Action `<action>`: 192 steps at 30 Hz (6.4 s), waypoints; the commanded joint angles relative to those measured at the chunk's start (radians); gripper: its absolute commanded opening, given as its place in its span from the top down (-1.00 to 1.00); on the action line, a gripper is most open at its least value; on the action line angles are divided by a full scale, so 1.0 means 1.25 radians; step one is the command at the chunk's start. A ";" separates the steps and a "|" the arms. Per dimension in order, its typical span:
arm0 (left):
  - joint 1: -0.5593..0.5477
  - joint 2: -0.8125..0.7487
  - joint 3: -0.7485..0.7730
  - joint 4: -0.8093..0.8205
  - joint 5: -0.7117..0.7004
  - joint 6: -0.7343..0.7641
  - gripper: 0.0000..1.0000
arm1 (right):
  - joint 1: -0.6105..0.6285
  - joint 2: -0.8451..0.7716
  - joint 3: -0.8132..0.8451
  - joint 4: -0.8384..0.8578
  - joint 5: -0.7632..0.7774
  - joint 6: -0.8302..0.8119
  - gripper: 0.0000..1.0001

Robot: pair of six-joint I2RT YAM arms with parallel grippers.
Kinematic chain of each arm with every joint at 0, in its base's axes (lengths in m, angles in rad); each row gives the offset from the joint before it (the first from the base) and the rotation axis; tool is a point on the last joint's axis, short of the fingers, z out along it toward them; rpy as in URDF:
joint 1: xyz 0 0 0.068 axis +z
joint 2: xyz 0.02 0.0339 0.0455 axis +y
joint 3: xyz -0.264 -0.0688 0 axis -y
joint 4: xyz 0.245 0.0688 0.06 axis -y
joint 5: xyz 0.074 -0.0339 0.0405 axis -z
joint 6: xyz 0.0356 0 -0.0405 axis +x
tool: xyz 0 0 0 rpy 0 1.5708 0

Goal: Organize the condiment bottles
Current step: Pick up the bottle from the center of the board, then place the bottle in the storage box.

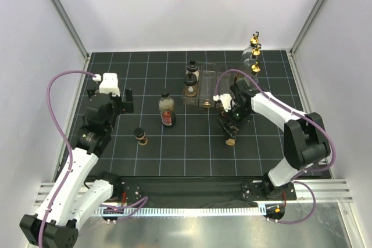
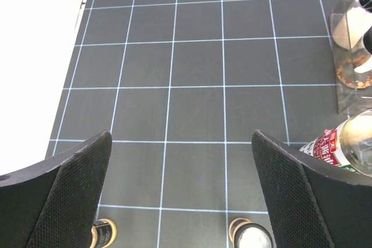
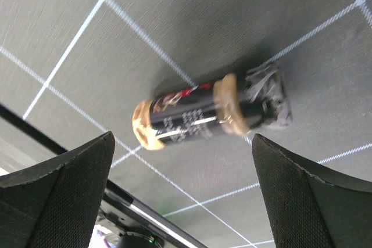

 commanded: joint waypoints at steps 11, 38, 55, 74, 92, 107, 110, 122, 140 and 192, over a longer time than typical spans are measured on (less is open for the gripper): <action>0.004 -0.020 -0.009 0.053 -0.016 0.010 -0.99 | 0.010 0.121 0.075 0.045 0.048 0.075 -0.60; 0.004 -0.037 -0.019 0.058 -0.018 0.015 -0.99 | 0.100 0.245 0.213 -0.020 0.156 0.036 -0.08; 0.004 -0.047 -0.020 0.060 -0.013 0.010 -1.00 | 0.129 0.279 0.221 -0.041 0.202 0.028 0.03; 0.005 -0.048 -0.025 0.063 -0.014 0.010 -0.99 | 0.126 0.068 0.297 -0.108 -0.012 -0.051 0.92; 0.004 -0.050 -0.029 0.068 -0.021 0.015 -0.99 | 0.126 -0.008 0.473 -0.049 -0.097 -0.085 0.92; 0.003 -0.053 -0.035 0.071 -0.029 0.022 -0.99 | 0.118 0.057 0.632 -0.017 -0.107 -0.095 0.92; 0.004 -0.054 -0.035 0.072 -0.032 0.022 -0.99 | 0.118 0.063 0.650 0.003 -0.104 -0.106 0.92; 0.003 -0.056 -0.037 0.074 -0.035 0.027 -0.99 | 0.077 0.099 0.696 0.140 -0.130 -0.042 0.92; 0.004 -0.048 -0.041 0.074 -0.061 0.046 -0.99 | -0.023 0.203 0.582 0.568 -0.093 0.126 0.92; 0.026 -0.042 -0.040 0.075 -0.046 0.056 -1.00 | -0.025 0.495 0.570 0.859 0.078 0.186 0.90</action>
